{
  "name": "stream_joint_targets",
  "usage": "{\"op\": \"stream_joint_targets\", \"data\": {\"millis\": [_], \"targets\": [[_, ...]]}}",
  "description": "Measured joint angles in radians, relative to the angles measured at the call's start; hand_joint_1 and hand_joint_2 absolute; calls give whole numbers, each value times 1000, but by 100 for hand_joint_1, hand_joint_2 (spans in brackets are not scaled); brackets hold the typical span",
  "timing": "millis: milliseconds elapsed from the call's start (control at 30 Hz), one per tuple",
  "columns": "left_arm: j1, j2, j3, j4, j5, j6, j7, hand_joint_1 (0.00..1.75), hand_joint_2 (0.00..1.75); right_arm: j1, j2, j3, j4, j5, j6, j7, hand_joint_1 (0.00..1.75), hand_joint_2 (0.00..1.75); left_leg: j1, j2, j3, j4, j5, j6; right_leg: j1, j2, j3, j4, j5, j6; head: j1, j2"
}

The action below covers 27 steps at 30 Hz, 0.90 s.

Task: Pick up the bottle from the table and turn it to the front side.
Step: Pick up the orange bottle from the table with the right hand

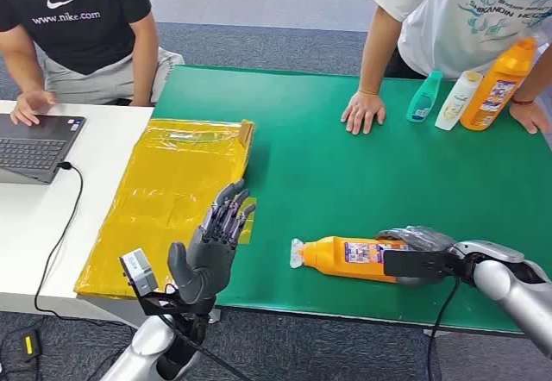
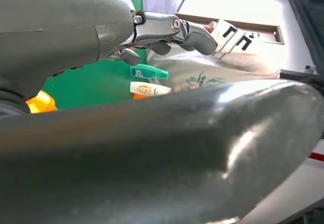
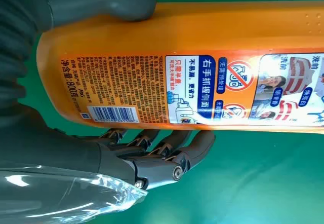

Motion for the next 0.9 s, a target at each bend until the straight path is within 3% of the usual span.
{"op": "stream_joint_targets", "data": {"millis": [300,667,900], "targets": [[3,0,0,0,0,8,-1,0,0,30,0,-26,-5,-28,-65,-8,175,175,0,0,0,0,0,0,0,0,0,0,0,0,0,0],[14,0,1,0,-3,17,-2,0,0,133,15,-203,-95,-39,-140,-50,175,175,0,0,-2,0,0,0,0,0,-1,0,0,0,0,0],[15,0,1,-1,-8,17,-2,0,0,174,37,-267,-128,-28,-148,-60,175,175,0,0,-2,0,0,0,0,0,-1,0,0,0,0,0]]}}
